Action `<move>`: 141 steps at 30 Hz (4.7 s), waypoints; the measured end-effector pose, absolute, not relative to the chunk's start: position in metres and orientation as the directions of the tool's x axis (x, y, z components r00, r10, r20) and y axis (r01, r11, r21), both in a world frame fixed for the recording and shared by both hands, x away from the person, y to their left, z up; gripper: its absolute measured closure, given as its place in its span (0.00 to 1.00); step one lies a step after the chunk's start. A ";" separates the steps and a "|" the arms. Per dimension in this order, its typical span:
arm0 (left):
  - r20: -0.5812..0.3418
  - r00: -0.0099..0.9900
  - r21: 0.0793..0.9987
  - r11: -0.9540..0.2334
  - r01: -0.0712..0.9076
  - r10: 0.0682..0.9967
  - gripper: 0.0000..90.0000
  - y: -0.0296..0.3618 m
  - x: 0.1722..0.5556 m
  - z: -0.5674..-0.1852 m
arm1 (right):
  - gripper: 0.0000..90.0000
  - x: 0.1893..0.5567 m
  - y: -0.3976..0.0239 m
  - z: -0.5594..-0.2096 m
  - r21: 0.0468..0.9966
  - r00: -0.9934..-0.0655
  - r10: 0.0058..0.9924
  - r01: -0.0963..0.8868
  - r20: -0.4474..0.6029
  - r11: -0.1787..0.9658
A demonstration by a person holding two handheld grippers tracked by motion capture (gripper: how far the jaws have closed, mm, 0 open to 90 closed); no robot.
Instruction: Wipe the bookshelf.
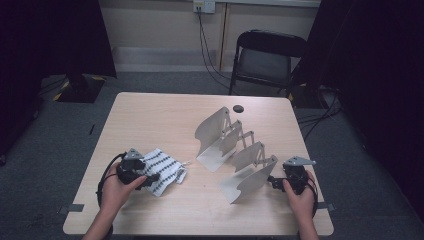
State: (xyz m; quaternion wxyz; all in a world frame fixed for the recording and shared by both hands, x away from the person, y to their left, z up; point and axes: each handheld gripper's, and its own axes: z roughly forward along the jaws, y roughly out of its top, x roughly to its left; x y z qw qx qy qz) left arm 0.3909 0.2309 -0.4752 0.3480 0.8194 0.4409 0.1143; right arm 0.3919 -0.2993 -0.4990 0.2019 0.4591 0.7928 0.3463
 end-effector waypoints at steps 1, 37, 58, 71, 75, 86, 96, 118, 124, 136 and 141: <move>-0.110 0.591 0.666 -0.382 0.641 0.799 0.25 0.229 0.395 -0.476 | 0.17 0.392 -0.299 -0.499 0.734 -0.497 0.868 0.588 -0.002 0.339; -0.025 0.740 0.715 -0.506 0.483 0.672 0.37 0.137 0.432 -0.459 | 0.17 0.392 -0.299 -0.499 0.734 -0.501 0.866 0.587 -0.001 0.341; -0.114 0.785 0.660 -0.544 0.519 0.609 0.53 0.166 0.389 -0.483 | 0.17 0.392 -0.299 -0.499 0.734 -0.500 0.866 0.588 -0.001 0.340; -0.121 0.728 0.657 -0.495 0.568 0.675 0.36 0.222 0.376 -0.476 | 0.17 0.392 -0.299 -0.499 0.734 -0.499 0.866 0.588 0.000 0.339; -0.124 0.710 0.687 -0.456 0.566 0.694 0.32 0.220 0.386 -0.462 | 0.17 0.392 -0.299 -0.499 0.734 -0.500 0.866 0.588 -0.001 0.340; -0.086 0.661 0.698 -0.429 0.574 0.745 0.23 0.188 0.425 -0.491 | 0.17 0.392 -0.299 -0.499 0.734 -0.500 0.866 0.588 0.000 0.339; -0.067 0.732 0.712 -0.482 0.511 0.678 0.56 0.184 0.420 -0.489 | 0.17 0.392 -0.299 -0.499 0.733 -0.502 0.865 0.588 0.000 0.342; -0.166 0.914 0.717 -0.591 0.370 0.370 0.89 0.108 0.382 -0.469 | 0.17 0.392 -0.299 -0.499 0.734 -0.502 0.865 0.588 0.000 0.341; -0.150 0.945 0.721 -0.622 0.306 0.291 0.88 0.073 0.377 -0.476 | 0.17 0.392 -0.299 -0.499 0.734 -0.502 0.865 0.588 0.001 0.341; -0.130 0.954 0.712 -0.645 0.278 0.269 0.79 0.033 0.382 -0.485 | 0.17 0.393 -0.299 -0.499 0.734 -0.505 0.863 0.586 0.001 0.342; -0.128 0.926 0.712 -0.616 0.336 0.356 0.50 0.029 0.385 -0.487 | 0.17 0.393 -0.298 -0.499 0.735 -0.504 0.863 0.586 0.000 0.342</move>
